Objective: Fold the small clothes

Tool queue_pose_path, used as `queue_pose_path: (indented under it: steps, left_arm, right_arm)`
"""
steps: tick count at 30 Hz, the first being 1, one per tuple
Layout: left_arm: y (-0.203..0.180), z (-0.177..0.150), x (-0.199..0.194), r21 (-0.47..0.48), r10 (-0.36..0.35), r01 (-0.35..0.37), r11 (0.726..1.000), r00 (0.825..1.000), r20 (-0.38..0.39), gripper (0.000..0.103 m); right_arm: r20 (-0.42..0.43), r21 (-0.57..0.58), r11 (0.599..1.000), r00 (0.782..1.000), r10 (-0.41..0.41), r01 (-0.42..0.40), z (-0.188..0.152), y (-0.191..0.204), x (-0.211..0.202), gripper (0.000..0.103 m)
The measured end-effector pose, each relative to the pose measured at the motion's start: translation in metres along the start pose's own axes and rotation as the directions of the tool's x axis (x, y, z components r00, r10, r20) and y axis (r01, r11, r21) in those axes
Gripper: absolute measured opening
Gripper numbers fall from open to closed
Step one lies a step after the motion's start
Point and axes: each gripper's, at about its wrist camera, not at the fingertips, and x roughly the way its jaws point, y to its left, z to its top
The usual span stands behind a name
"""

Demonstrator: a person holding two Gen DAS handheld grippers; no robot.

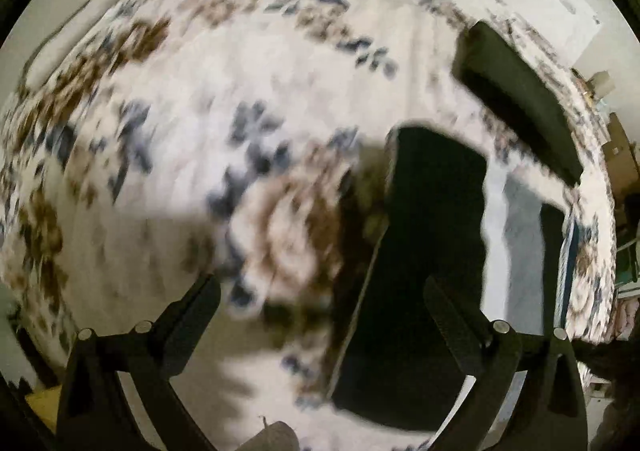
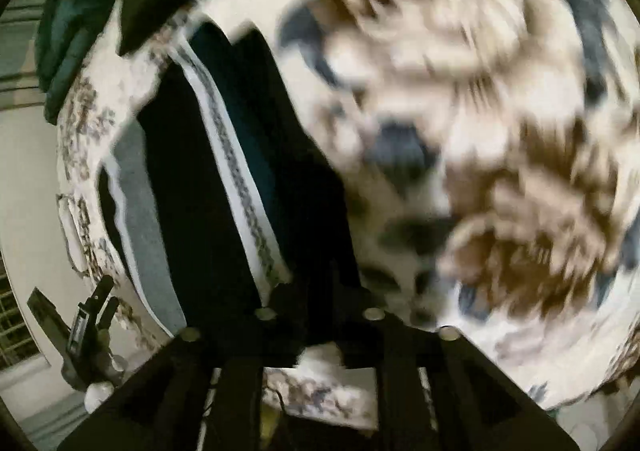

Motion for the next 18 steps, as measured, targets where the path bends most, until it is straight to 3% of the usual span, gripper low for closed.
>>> queue_pose_path:
  steps: [1,2,6,9,10,11,12,15,18]
  left_arm:
    - [-0.004,0.007,0.002,0.008,0.001,-0.001,1.000,1.000,0.009,0.103]
    - [-0.009,0.014,0.004,0.021,0.002,-0.002,1.000,1.000,0.022,0.103]
    - [-0.030,0.047,0.027,0.066,0.004,-0.006,0.998,1.000,0.026,0.103]
    - [-0.041,0.060,0.038,0.093,0.012,-0.014,0.996,1.000,0.024,0.103]
    - [-0.046,0.065,0.043,0.109,0.024,-0.027,0.994,0.999,0.027,0.103]
    - [-0.049,0.068,0.048,0.118,0.030,-0.033,0.992,0.999,0.023,0.103]
    - [-0.051,0.070,0.053,0.122,0.030,-0.032,0.992,0.999,0.015,0.103]
    - [-0.054,0.075,0.066,0.117,0.026,-0.024,0.993,1.000,-0.014,0.103]
    - [-0.056,0.079,0.076,0.100,0.016,-0.012,0.995,0.999,-0.039,0.103]
  right_arm:
    - [0.026,-0.001,1.000,0.999,0.020,-0.020,0.010,0.003,-0.003,0.063]
    - [0.055,-0.003,0.999,0.998,0.044,-0.044,0.022,0.007,-0.006,0.070]
    - [0.072,0.000,0.992,0.989,0.127,-0.127,0.087,0.021,0.017,0.072]
    - [0.046,-0.029,0.990,0.989,0.138,-0.137,0.117,0.032,0.036,0.072]
    - [0.052,-0.050,0.989,0.989,0.142,-0.139,0.120,0.036,0.038,0.058]
    - [0.059,-0.069,0.989,0.989,0.136,-0.132,0.122,0.038,0.038,0.036]
    - [0.082,-0.063,0.993,0.991,0.108,-0.103,0.123,0.038,0.035,0.007]
    - [0.204,0.014,0.996,0.976,0.082,-0.086,0.119,0.031,0.019,0.005]
    - [0.168,0.046,0.997,0.985,0.047,-0.056,0.124,0.023,0.032,0.005]
